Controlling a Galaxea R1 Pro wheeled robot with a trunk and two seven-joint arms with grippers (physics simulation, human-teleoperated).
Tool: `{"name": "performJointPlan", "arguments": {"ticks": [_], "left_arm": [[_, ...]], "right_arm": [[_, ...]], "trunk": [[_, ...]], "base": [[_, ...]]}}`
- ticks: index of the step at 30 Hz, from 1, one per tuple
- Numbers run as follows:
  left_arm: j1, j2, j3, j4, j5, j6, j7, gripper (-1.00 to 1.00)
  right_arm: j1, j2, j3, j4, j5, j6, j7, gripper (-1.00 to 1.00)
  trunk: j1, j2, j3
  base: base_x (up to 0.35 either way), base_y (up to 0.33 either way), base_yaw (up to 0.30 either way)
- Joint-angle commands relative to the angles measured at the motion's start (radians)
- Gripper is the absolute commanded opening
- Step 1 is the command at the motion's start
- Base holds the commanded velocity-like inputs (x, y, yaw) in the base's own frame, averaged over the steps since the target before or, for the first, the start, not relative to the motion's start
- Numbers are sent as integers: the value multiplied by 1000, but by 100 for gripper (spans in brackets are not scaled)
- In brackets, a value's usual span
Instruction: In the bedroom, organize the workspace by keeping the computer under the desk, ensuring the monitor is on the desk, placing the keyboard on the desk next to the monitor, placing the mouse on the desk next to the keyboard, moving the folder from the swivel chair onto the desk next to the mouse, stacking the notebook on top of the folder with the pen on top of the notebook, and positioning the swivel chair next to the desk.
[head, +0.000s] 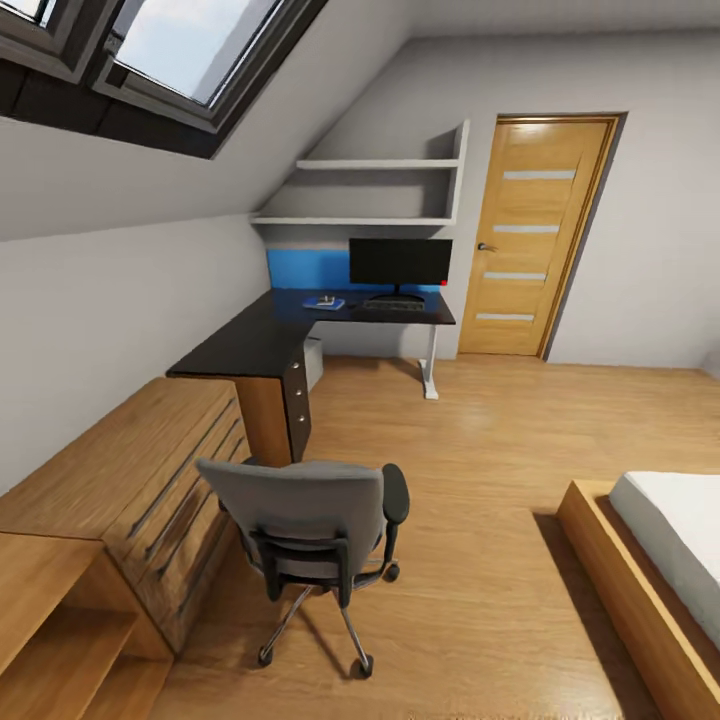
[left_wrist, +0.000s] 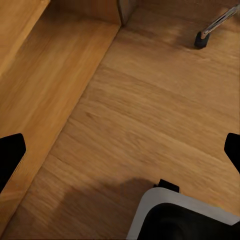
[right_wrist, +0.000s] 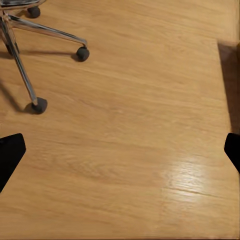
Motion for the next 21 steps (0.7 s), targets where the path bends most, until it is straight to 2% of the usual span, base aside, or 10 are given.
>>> {"name": "performJointPlan", "arguments": {"ticks": [1,8,21], "left_arm": [[1,1,-9,-3,2,1,9,100],[1,1,-9,-3,2,2,9,100],[1,1,-9,-3,2,4,9,100]], "right_arm": [[-1,1,9,2,-5,-3,-4,100],[-1,1,8,2,-6,-2,-5,100],[-1,1,7,2,-7,-1,-6,100]], "trunk": [[0,-1,-2],[0,-1,-6],[0,-1,-8]], "base": [[0,198,-280],[0,53,-213],[0,230,-19]]}}
